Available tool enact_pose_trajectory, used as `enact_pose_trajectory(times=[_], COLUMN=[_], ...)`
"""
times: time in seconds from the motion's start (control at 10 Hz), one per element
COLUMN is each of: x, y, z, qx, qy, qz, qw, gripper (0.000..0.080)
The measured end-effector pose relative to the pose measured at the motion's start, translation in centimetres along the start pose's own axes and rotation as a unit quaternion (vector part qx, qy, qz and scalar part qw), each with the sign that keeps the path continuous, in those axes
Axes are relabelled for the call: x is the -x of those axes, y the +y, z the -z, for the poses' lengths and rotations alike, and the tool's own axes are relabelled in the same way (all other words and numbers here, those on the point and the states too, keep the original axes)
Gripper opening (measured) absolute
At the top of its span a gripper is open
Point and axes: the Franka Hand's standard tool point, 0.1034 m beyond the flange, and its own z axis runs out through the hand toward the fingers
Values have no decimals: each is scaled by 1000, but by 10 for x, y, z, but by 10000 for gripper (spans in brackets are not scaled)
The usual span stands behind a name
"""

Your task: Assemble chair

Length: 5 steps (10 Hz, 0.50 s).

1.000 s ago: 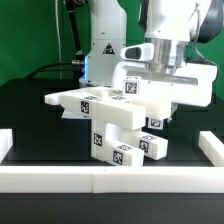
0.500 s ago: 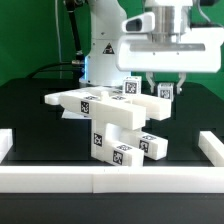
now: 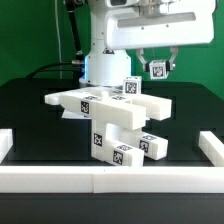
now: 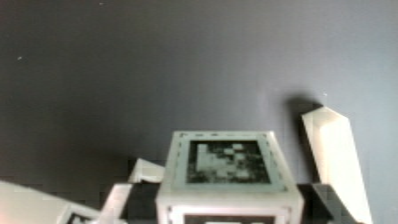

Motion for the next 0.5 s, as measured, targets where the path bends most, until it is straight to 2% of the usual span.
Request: enact_pose_trajectory(times=[0.2, 0.3, 0.4, 0.5], x=[-2, -12, -29, -44], y=[2, 10, 17, 22], z=[2, 10, 25, 37], qx=[0, 1, 0, -4], qy=[1, -4, -4, 1], qz=[4, 33, 43, 48], qw=[1000, 999, 999, 999], gripper=[287, 287, 287, 287])
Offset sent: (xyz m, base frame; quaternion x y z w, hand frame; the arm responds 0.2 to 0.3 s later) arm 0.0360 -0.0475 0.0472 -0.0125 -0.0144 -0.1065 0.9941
